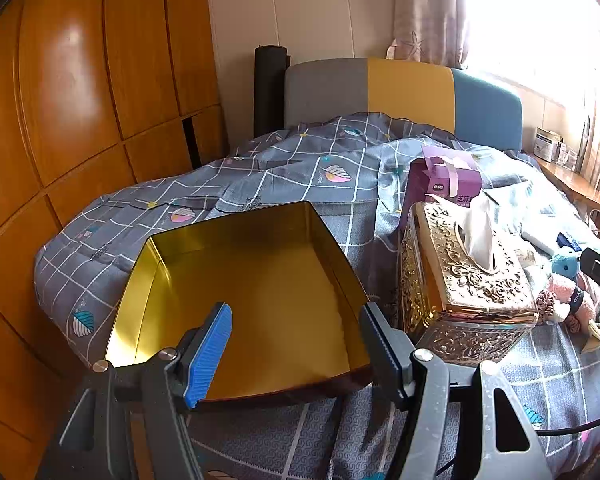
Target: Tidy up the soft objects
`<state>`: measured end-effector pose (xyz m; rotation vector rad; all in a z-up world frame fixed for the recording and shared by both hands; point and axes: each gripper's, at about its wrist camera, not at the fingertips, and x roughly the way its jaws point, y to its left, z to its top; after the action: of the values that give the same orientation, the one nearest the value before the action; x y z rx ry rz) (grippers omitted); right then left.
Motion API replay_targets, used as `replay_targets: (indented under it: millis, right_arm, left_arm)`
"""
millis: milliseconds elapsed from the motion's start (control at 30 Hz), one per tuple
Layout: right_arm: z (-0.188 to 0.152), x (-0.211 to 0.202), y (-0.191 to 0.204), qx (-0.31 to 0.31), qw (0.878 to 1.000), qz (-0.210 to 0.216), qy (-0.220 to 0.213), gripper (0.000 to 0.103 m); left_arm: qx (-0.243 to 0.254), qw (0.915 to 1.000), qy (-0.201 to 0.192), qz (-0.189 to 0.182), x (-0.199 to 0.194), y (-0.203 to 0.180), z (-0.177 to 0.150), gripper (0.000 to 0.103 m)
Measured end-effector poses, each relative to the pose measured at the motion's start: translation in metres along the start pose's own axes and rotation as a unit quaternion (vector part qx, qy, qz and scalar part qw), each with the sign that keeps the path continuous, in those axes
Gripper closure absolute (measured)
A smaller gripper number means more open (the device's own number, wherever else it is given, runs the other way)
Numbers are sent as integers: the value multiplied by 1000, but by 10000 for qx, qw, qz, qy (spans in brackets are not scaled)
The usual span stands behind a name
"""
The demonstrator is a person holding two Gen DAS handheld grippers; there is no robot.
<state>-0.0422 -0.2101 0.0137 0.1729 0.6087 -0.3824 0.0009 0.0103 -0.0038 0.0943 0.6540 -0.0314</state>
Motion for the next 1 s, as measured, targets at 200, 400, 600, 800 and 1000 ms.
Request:
replay_targets:
  millis: [200,400,600,800,1000]
  right_arm:
    - [0,0,-2,27,10000,14,-3,0]
    - [0,1,-2,28,10000,8,0,0]
    - [0,2,-2,23,10000,17,12,0]
    - [0,1,-1,14,10000,23,-16,0]
    - [0,-1,-2,20,10000,42,-44,0]
  left_arm:
    - [-4,10000,20,-5,0,0,2,36]
    - [0,10000,20,-11,0,1,1,36]
    - [-27,10000,32,-6,0,3,1,36]
    - [-31,10000,47,2,1,4,0,36]
    - [-31,10000,48,-2,0,5,-1,36]
